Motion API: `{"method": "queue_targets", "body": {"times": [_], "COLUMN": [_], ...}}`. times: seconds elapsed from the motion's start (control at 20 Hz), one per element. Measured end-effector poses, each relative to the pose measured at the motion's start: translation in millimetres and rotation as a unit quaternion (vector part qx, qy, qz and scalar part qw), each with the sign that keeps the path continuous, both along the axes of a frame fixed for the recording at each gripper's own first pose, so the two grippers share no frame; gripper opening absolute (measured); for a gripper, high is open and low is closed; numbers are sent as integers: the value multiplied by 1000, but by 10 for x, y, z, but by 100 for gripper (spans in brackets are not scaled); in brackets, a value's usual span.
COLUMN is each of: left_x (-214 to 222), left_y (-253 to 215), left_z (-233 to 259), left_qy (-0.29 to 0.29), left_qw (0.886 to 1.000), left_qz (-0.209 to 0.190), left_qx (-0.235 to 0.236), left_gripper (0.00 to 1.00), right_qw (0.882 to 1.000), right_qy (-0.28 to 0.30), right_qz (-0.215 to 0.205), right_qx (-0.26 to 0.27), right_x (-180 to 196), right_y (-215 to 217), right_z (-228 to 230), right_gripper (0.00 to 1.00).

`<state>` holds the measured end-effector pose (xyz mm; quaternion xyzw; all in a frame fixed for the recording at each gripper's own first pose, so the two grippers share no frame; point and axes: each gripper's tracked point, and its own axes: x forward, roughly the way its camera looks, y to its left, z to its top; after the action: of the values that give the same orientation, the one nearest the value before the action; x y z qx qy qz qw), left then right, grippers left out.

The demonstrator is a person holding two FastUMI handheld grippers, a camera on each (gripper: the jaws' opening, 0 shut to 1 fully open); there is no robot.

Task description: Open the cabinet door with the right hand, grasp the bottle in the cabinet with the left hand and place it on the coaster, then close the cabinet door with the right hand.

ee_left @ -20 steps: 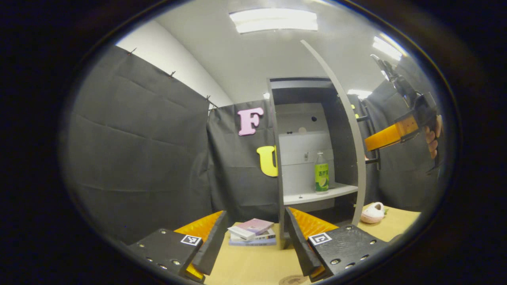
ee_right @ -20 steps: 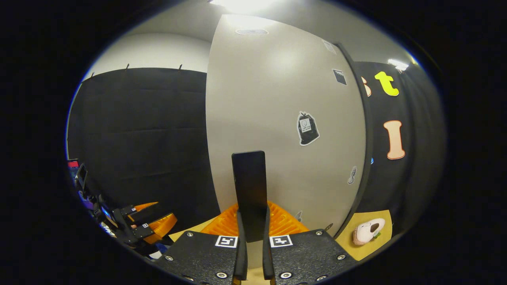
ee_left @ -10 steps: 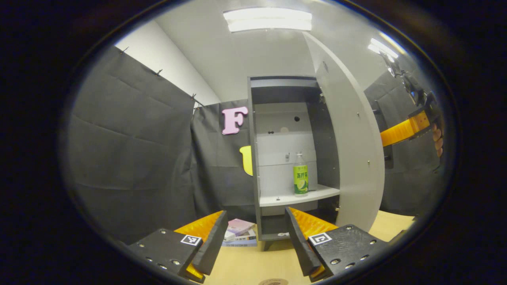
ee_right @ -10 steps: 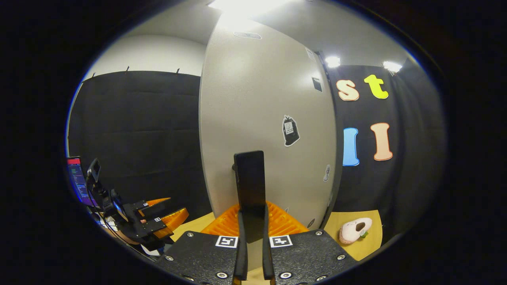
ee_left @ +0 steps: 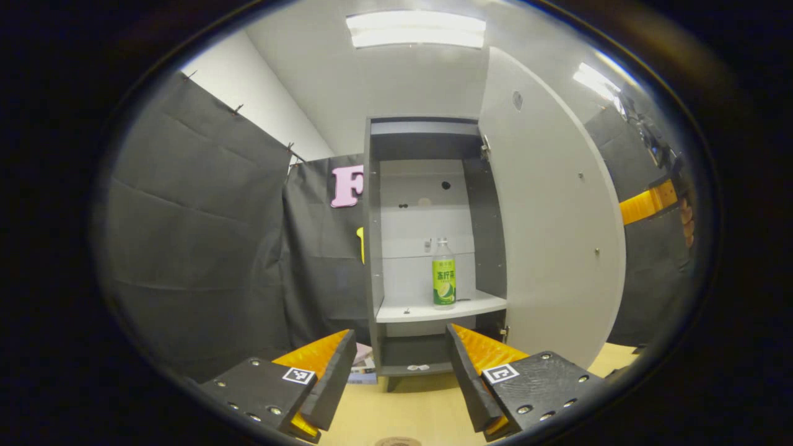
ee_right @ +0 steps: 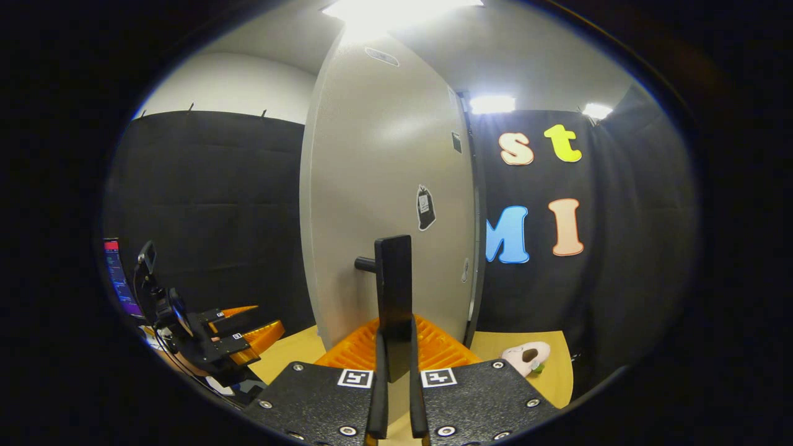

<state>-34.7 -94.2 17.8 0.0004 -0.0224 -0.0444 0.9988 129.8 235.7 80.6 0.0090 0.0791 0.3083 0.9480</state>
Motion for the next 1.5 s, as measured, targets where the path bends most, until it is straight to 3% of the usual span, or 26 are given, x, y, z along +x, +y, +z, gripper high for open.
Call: {"method": "queue_targets", "body": {"times": [0.2,0.45,0.5,0.75,0.85,0.9,1.0,1.2,1.5], "left_x": [-44,-50,-9,398,634,731,937,1407,2100], "left_y": [-183,-401,-446,-603,-669,-709,-793,-919,-1137], "left_z": [96,199,204,213,261,287,339,374,310], "left_qy": [-2,3,6,12,13,13,12,10,15], "left_qw": [1000,1000,1000,999,998,997,996,993,988], "left_qz": [-5,-17,-21,-51,-67,-75,-92,-119,-152], "left_qx": [3,11,10,3,1,-1,-5,-4,-17], "left_gripper": [85,85,79,82,85,82,82,82,82], "right_qw": [1000,994,993,995,989,988,984,966,941], "right_qy": [-12,-52,-55,-47,-61,-59,-53,-38,-14], "right_qz": [-21,-87,-95,-83,-124,-138,-167,-254,-339], "right_qx": [-2,-38,-41,-35,-47,-44,-33,-14,-1], "right_x": [48,188,211,91,107,84,-21,-40,-132], "right_y": [-254,-648,-700,-704,-928,-1034,-1221,-1665,-1954], "right_z": [11,1,-19,-57,-45,-54,-119,-182,-364], "right_gripper": [14,13,13,15,41,66,95,96,95]}}
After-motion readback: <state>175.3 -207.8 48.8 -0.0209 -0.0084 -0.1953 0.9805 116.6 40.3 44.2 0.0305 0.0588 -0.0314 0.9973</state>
